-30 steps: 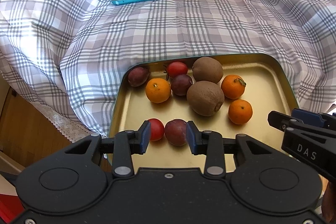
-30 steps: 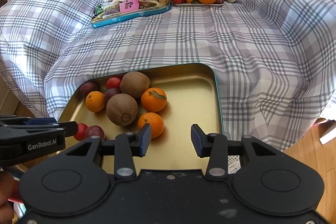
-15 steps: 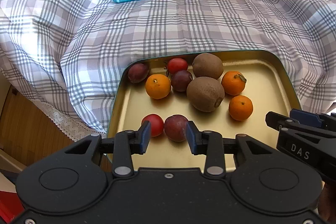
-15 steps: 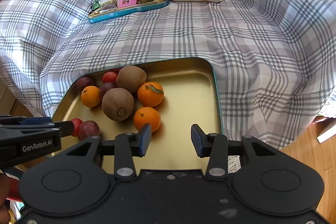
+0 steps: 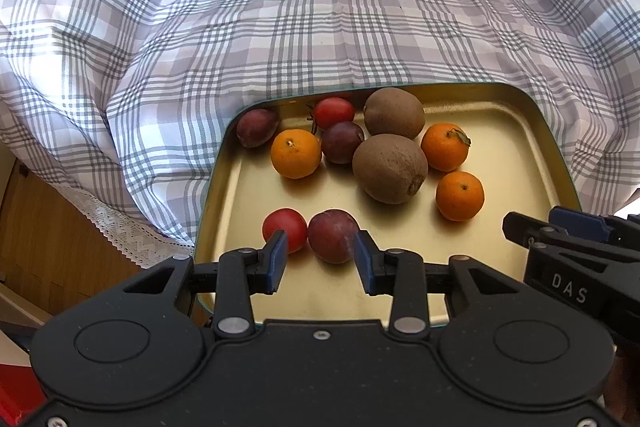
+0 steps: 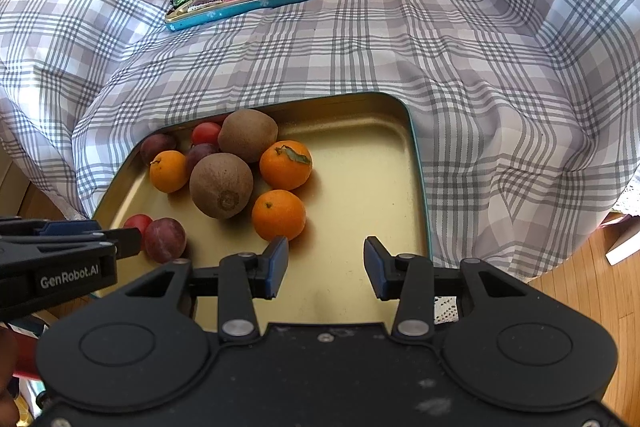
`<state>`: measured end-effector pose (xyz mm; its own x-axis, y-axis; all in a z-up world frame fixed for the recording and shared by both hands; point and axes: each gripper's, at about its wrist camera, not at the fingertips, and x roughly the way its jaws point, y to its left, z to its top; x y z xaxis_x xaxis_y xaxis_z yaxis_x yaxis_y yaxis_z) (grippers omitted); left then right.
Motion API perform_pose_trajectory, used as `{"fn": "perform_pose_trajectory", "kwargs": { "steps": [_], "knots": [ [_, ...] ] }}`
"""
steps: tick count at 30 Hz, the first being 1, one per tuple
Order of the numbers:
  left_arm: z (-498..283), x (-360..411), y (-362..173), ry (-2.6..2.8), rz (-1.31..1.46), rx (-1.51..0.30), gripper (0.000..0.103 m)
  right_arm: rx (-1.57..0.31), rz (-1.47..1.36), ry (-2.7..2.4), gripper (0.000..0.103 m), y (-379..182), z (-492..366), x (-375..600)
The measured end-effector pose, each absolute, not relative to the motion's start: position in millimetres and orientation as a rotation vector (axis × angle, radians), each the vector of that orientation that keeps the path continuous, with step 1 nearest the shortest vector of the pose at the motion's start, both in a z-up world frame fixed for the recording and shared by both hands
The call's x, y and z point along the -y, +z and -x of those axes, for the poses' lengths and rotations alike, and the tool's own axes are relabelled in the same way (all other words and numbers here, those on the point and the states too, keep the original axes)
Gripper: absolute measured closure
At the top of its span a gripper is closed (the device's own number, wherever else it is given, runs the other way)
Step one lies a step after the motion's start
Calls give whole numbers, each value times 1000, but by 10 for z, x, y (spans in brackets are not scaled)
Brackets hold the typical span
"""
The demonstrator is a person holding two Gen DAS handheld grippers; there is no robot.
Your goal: Organize fruits
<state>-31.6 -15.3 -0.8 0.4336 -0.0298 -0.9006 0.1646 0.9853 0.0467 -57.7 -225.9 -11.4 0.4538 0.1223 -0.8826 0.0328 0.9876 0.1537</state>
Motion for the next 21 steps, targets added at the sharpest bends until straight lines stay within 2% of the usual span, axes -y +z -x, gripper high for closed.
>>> {"fn": "perform_pose_trajectory", "kwargs": {
  "steps": [21],
  "knots": [
    [-10, 239, -87, -136, -163, -1206, 58, -1172, -171, 66, 58, -135, 301, 2291]
  ]
}}
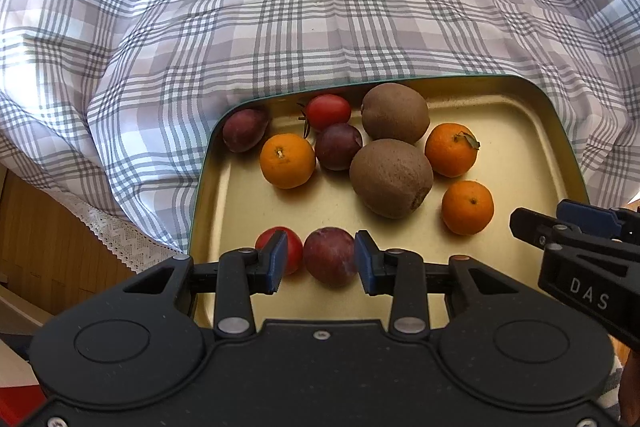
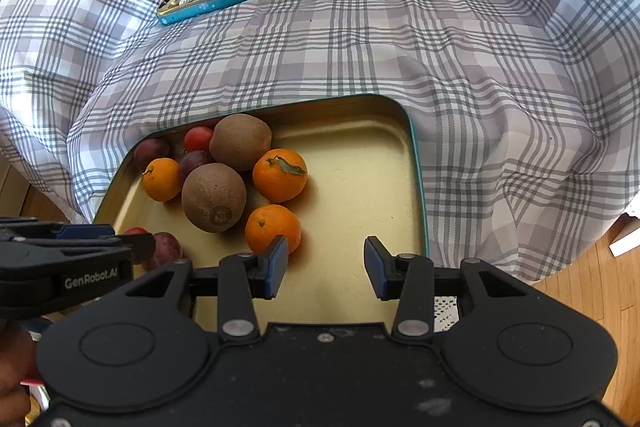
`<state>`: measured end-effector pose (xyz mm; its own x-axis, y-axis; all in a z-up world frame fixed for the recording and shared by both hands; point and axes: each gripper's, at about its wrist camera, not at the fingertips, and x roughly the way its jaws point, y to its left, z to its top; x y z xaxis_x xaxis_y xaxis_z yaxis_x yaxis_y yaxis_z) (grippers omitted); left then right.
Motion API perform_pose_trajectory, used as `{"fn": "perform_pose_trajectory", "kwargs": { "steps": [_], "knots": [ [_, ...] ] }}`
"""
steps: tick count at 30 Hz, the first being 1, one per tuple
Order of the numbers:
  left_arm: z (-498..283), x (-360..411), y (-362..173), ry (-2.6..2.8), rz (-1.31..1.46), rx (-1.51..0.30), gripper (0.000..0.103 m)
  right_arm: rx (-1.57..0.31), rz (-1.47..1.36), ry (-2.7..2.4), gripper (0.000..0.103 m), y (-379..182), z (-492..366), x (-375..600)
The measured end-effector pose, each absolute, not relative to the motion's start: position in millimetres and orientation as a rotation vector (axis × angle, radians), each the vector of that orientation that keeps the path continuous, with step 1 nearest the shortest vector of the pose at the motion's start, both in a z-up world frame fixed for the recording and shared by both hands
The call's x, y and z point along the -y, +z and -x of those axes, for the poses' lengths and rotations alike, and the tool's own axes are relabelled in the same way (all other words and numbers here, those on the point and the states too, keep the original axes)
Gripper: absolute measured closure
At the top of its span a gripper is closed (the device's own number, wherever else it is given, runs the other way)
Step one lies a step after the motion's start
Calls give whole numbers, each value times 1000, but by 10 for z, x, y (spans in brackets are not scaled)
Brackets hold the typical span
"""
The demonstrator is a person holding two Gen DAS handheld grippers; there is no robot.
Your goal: Organize fruits
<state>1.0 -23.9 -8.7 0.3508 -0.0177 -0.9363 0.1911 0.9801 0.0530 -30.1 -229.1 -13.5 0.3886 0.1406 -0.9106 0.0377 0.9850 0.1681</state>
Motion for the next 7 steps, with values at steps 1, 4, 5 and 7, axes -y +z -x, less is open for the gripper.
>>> {"fn": "perform_pose_trajectory", "kwargs": {
  "steps": [1, 4, 5, 7],
  "knots": [
    [-26, 249, -88, -138, -167, -1210, 58, -1178, -170, 67, 58, -137, 282, 2290],
    [-75, 271, -88, -147, -171, -1219, 58, -1195, -166, 71, 58, -141, 226, 2291],
    [-93, 279, -87, -153, -170, -1223, 58, -1199, -166, 71, 58, -142, 209, 2297],
    [-134, 297, -85, -163, -174, -1230, 58, -1209, -165, 69, 58, -144, 170, 2307]
  ]
}}
